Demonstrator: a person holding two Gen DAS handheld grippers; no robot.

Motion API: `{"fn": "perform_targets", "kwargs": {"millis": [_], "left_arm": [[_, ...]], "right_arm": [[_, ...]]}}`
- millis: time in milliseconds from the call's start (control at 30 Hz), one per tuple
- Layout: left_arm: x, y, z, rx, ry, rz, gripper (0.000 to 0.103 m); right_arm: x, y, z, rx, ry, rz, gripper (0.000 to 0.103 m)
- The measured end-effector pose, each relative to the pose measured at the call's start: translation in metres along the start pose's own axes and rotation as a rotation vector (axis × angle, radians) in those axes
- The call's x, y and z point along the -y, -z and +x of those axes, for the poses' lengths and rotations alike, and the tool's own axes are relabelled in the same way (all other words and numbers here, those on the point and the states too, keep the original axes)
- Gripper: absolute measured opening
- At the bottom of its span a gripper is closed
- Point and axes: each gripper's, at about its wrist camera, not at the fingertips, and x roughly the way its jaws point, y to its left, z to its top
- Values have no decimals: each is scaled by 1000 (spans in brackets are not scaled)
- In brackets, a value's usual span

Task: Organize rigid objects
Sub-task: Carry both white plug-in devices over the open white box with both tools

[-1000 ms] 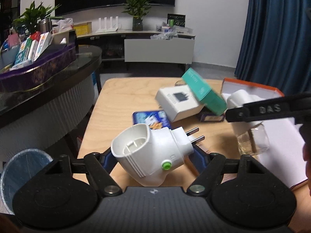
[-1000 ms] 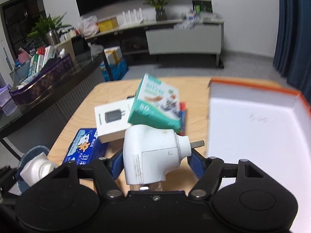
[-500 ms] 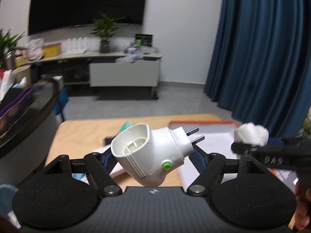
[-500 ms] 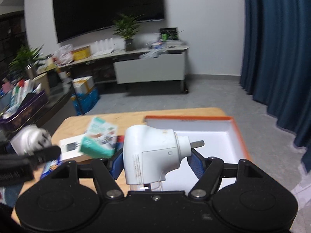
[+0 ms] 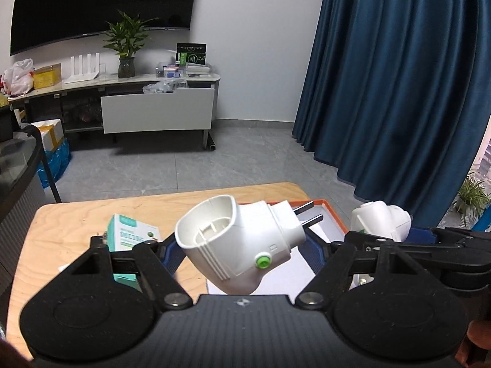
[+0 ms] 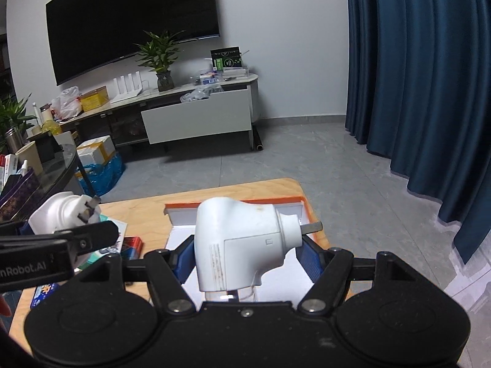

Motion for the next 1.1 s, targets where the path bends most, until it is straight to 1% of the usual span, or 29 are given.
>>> {"fn": "perform_targets", "kwargs": {"millis": [167, 500, 633, 833, 933, 1100], "left_arm": [[3, -3, 3, -10, 2, 6, 78], [1, -7, 17, -41, -2, 1, 78], [3, -8, 21, -47, -2, 12, 78], [2, -7, 26, -56, -11, 1, 78], [1, -8, 28, -61, -8, -21, 78], [4, -7, 29, -61, -13, 0, 78]], "right_arm": [[1, -4, 13, -23, 3, -23, 82], [9, -11, 41, -66, 11, -15, 82], [10, -12, 47, -71, 6, -13, 82], [9, -13, 59, -86, -1, -11, 82], [9, -13, 63, -90, -4, -11, 82], [8, -11, 70, -105, -14, -22, 82]]}}
